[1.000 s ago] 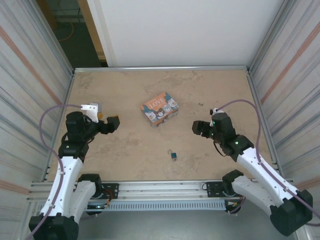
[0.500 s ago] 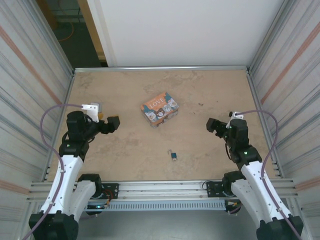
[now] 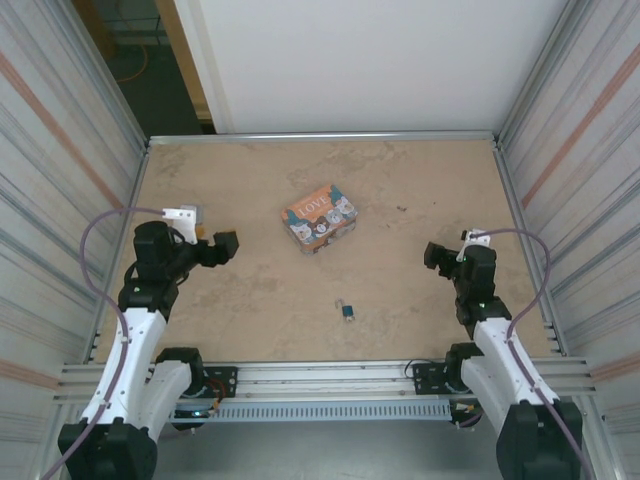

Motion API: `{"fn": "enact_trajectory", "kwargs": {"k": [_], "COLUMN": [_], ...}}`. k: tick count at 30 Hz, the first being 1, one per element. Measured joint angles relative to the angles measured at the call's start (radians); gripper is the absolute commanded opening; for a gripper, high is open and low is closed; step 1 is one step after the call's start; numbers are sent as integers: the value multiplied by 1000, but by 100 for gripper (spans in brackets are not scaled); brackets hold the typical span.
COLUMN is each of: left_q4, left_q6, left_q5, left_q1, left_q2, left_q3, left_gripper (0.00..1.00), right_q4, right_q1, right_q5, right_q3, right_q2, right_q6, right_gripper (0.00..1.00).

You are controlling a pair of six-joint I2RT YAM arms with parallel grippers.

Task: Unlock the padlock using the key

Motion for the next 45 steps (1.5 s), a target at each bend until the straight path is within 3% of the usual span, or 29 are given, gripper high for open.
{"fn": "enact_trajectory", "kwargs": {"k": [11,29,36,45], "left_q4": [-1,-5,-8,-25], "left_q6": [6,24,32,33], "left_q5": [-19,-37,-58,-201], "left_q1": [0,0,1,1], "left_q2": [11,20,18,17], "left_q3": [0,0,0,19], "left_gripper": [92,92,95,99], "right_q4": [348,813,795,715], "right_q1": [-11,-50,-61,-84], "right_q5": [-77,-198,-216,-212], "right_q3": [-7,-6,37,127], "right_q2": [313,669,715,725], "right_q6": [-81,-158,-157,-153], "right_gripper": [99,99,99,99]}}
